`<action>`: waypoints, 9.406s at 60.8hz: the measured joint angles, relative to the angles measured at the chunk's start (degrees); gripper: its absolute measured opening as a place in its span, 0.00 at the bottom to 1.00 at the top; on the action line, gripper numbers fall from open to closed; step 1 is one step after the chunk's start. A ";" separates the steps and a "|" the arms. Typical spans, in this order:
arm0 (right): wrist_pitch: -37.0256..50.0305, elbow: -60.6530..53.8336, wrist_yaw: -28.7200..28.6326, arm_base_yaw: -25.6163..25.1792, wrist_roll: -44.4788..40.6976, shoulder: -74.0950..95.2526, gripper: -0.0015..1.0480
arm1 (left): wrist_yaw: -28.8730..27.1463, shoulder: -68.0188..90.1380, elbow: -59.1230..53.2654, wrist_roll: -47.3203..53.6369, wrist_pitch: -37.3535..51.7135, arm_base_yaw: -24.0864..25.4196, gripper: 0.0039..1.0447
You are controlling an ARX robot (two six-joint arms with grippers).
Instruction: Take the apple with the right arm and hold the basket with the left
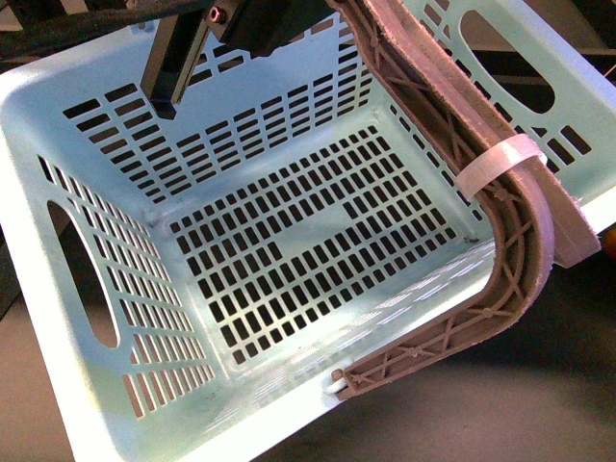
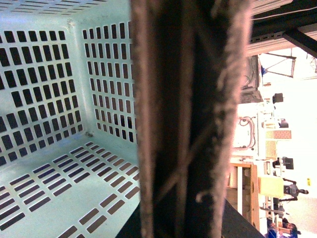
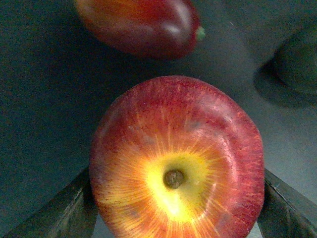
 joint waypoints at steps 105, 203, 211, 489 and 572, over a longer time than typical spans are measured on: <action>-33.97 2.73 38.66 49.75 18.69 -60.13 0.91 | -0.20 0.04 0.02 0.61 0.00 -0.02 0.05; -25.59 -27.69 14.12 29.29 1.75 -99.38 0.02 | -0.09 0.04 0.04 0.24 0.02 -0.04 0.05; -28.17 -27.69 14.12 29.29 1.75 -101.98 0.02 | -0.04 0.04 0.04 0.22 0.02 -0.04 0.05; -40.24 -27.67 14.12 29.29 1.73 -113.74 0.91 | -14.99 -74.86 -49.24 61.33 -3.08 31.36 0.03; -40.24 -27.67 14.12 29.29 1.73 -113.74 0.91 | -14.99 -88.98 -49.24 61.33 -17.53 31.36 0.70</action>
